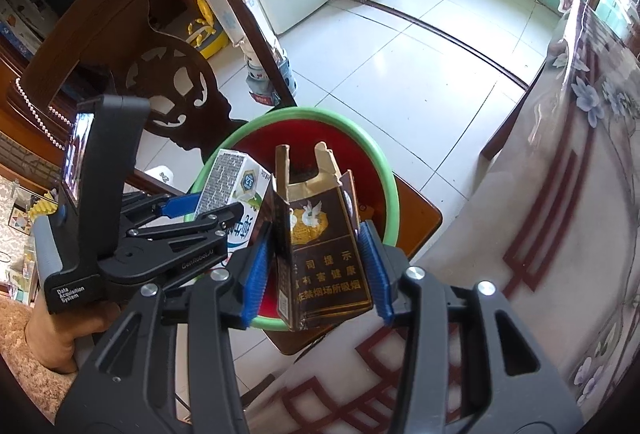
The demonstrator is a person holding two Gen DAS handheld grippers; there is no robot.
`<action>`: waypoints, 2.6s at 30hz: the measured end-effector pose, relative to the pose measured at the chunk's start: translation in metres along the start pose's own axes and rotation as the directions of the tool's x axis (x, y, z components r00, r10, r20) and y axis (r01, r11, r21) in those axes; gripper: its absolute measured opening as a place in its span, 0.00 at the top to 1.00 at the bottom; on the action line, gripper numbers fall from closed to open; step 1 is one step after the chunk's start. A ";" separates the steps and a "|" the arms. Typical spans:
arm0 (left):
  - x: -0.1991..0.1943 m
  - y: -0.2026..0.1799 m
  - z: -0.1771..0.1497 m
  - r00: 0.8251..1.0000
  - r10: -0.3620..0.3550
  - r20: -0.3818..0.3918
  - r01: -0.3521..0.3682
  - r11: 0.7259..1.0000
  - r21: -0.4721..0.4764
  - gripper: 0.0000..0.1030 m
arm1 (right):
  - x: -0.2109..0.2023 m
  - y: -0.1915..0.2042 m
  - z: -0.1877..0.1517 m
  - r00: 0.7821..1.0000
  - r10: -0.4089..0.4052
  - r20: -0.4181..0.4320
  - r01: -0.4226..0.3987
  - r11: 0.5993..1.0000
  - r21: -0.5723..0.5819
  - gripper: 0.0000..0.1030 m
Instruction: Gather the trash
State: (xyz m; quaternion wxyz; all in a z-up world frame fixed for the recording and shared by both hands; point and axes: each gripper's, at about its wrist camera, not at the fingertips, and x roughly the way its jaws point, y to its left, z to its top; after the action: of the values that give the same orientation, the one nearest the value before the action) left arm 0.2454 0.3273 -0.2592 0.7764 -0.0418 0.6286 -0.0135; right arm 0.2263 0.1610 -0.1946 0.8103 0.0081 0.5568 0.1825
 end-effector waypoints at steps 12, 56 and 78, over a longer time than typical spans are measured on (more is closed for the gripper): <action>-0.008 0.006 -0.003 1.000 0.014 0.019 -0.013 1.000 -0.028 0.37 | -0.017 -0.002 -0.006 0.998 -0.024 0.064 0.024 1.000 -0.001 0.39; -0.169 -0.170 -0.187 0.940 0.034 0.338 -0.022 0.999 -0.042 0.22 | -0.217 -0.096 -0.192 0.932 -0.138 0.336 0.146 0.989 0.001 0.05; -0.343 -0.247 -0.213 0.585 0.077 0.807 -0.055 0.997 -0.055 0.08 | -0.367 -0.122 -0.224 0.570 -0.313 0.760 0.231 0.948 0.217 0.04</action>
State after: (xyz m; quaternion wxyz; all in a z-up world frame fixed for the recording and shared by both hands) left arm -0.0269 0.0966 0.0513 0.9765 -0.0292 0.2090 0.0433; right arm -0.0564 -0.1073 0.0244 0.9882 0.0395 0.1479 0.0075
